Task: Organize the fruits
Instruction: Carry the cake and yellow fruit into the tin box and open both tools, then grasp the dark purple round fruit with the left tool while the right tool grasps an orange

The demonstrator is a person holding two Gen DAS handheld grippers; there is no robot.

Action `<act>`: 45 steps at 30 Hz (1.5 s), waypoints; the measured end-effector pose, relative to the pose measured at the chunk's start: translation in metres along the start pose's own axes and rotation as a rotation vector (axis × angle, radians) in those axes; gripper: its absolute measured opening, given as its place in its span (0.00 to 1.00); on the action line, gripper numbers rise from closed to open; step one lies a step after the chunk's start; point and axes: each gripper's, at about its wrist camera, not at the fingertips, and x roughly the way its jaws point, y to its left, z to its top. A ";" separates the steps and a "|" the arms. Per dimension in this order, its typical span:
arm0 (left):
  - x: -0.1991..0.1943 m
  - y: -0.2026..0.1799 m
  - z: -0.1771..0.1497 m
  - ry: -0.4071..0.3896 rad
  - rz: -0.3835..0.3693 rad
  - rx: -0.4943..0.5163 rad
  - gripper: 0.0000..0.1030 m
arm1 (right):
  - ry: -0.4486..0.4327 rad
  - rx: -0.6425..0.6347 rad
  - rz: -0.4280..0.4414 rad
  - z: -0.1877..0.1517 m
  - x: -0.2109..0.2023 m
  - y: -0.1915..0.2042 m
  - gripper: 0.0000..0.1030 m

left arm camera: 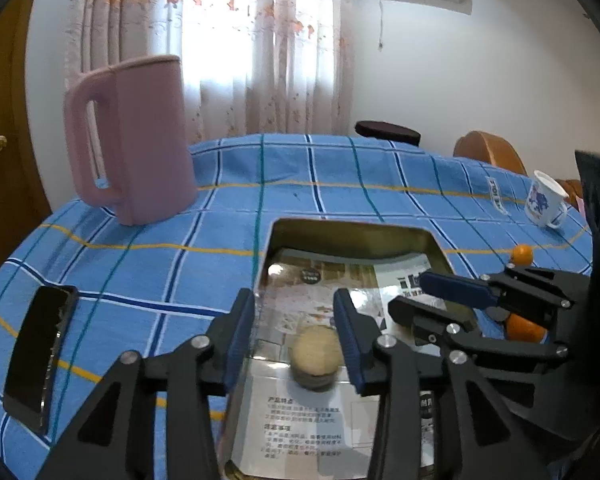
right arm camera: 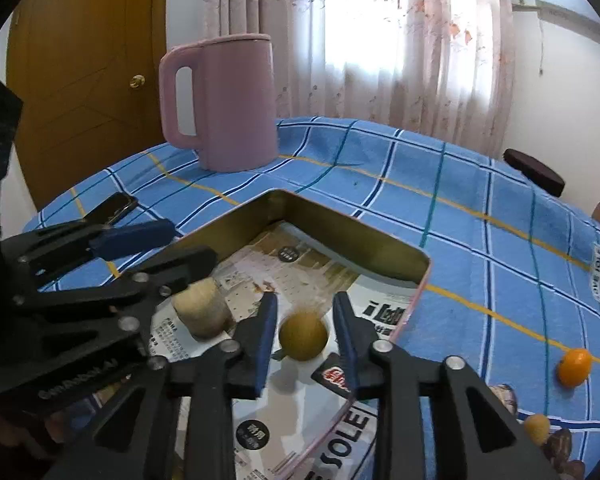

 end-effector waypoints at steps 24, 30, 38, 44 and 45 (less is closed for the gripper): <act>-0.049 -0.127 -0.019 -0.062 -0.303 0.118 0.96 | -0.064 0.258 -0.358 -0.134 -0.170 -0.122 0.56; -0.042 -0.162 -0.031 -0.026 -0.336 0.187 0.96 | -0.031 0.279 -0.333 -0.143 -0.160 -0.132 0.56; -0.035 -0.178 -0.034 0.000 -0.353 0.219 0.96 | 0.021 0.275 -0.275 -0.151 -0.146 -0.135 0.37; -0.037 -0.196 -0.033 0.004 -0.384 0.257 0.96 | -0.034 0.314 -0.349 -0.152 -0.160 -0.143 0.36; -0.036 -0.200 -0.033 0.009 -0.392 0.262 0.96 | -0.046 0.315 -0.389 -0.152 -0.163 -0.146 0.36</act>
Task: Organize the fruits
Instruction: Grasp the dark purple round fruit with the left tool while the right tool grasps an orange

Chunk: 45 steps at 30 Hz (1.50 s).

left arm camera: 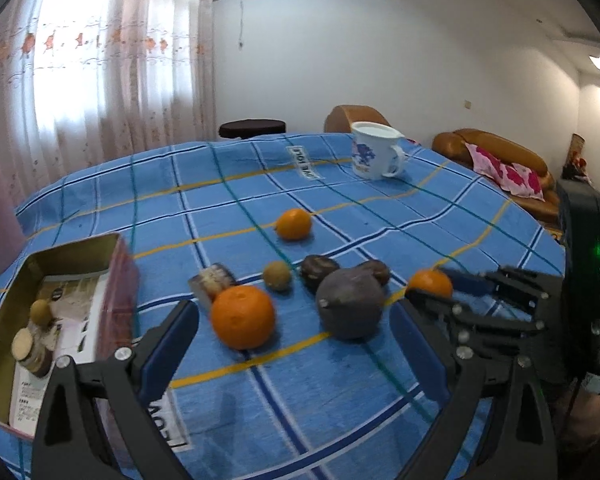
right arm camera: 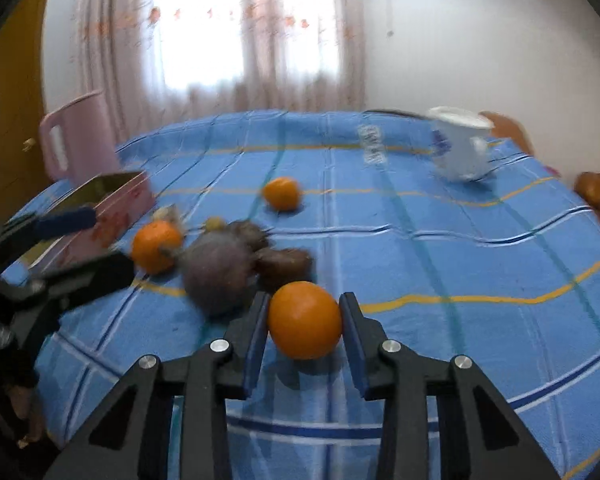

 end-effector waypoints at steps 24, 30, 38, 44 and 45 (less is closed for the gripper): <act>0.055 -0.022 0.007 0.155 -0.135 -0.046 0.51 | -0.045 0.114 -0.016 0.003 -0.002 -0.034 0.36; 0.049 -0.024 0.005 0.121 -0.136 -0.036 0.50 | -0.097 0.094 -0.013 0.001 -0.009 -0.030 0.36; 0.033 -0.026 0.005 0.034 -0.098 -0.018 0.50 | -0.144 0.081 -0.008 0.000 -0.015 -0.029 0.36; 0.026 -0.027 0.005 -0.007 -0.075 -0.011 0.50 | -0.179 0.075 -0.003 -0.002 -0.020 -0.028 0.36; 0.024 -0.027 0.005 -0.016 -0.069 -0.009 0.50 | -0.184 0.072 -0.002 -0.003 -0.021 -0.028 0.36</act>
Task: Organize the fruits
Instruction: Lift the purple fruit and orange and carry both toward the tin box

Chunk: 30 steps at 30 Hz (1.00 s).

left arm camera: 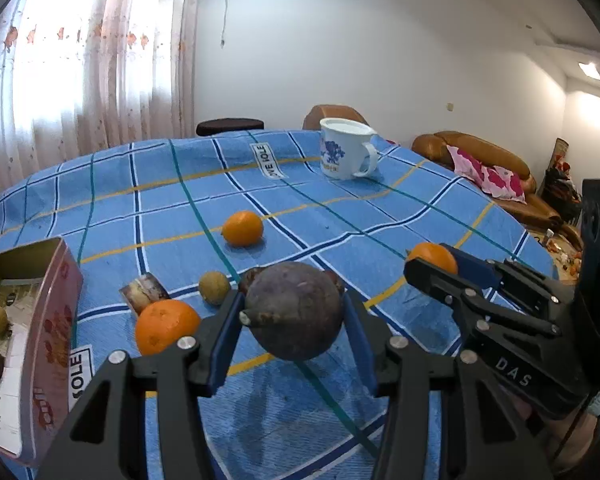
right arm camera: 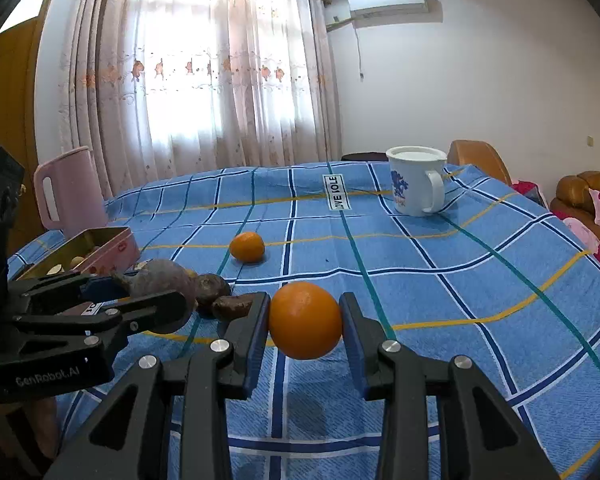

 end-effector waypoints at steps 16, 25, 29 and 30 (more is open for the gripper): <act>-0.013 -0.008 -0.002 -0.081 0.041 0.029 0.50 | -0.058 -0.027 -0.002 -0.001 -0.008 0.004 0.36; -0.020 -0.012 -0.005 -0.115 0.059 0.039 0.50 | -0.096 -0.044 0.004 -0.003 -0.014 0.005 0.36; -0.023 -0.014 -0.006 -0.132 0.068 0.045 0.50 | -0.111 -0.050 0.007 -0.004 -0.016 0.006 0.36; -0.023 -0.014 -0.007 -0.135 0.069 0.046 0.50 | -0.114 -0.052 0.009 -0.004 -0.017 0.007 0.36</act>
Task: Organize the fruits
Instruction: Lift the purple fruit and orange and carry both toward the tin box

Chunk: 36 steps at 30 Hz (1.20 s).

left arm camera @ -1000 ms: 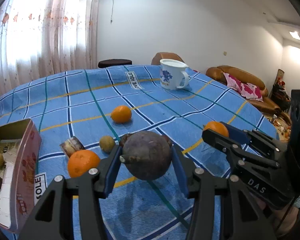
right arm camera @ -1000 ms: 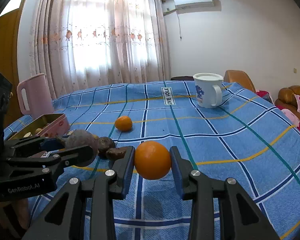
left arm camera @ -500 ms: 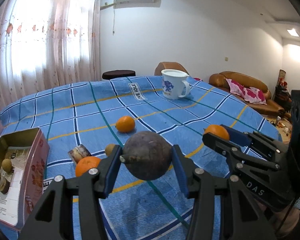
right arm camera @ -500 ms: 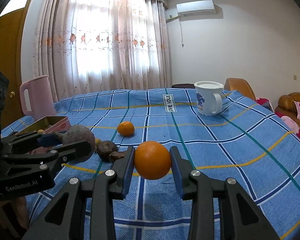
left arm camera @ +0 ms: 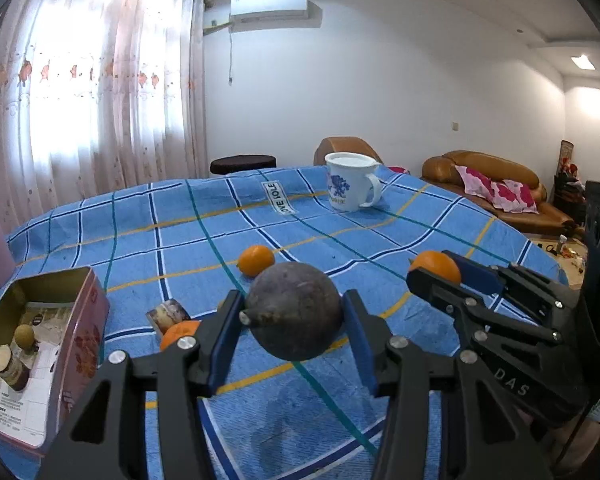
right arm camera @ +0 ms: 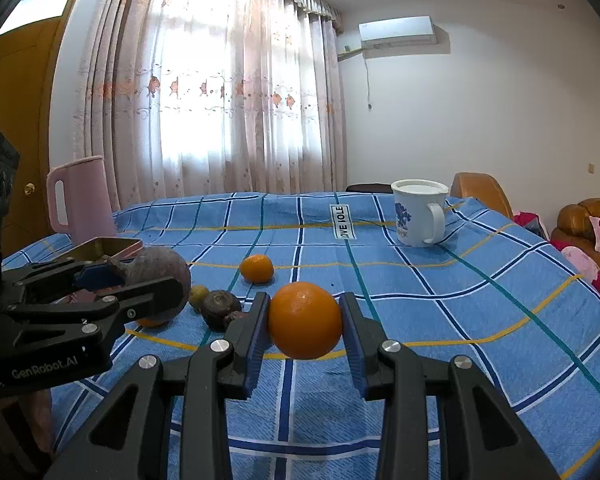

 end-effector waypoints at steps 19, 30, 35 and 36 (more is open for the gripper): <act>-0.014 -0.004 -0.001 -0.060 0.011 0.009 0.50 | -0.046 -0.021 0.008 -0.001 -0.007 0.002 0.36; -0.032 0.012 0.009 -0.081 0.058 -0.003 0.50 | -0.021 -0.018 0.006 0.008 -0.004 0.004 0.36; -0.043 0.037 0.014 -0.079 0.122 -0.037 0.50 | -0.021 -0.027 0.063 0.024 -0.001 0.015 0.36; -0.045 0.042 0.014 -0.079 0.133 -0.042 0.50 | -0.021 -0.034 0.073 0.026 0.000 0.019 0.36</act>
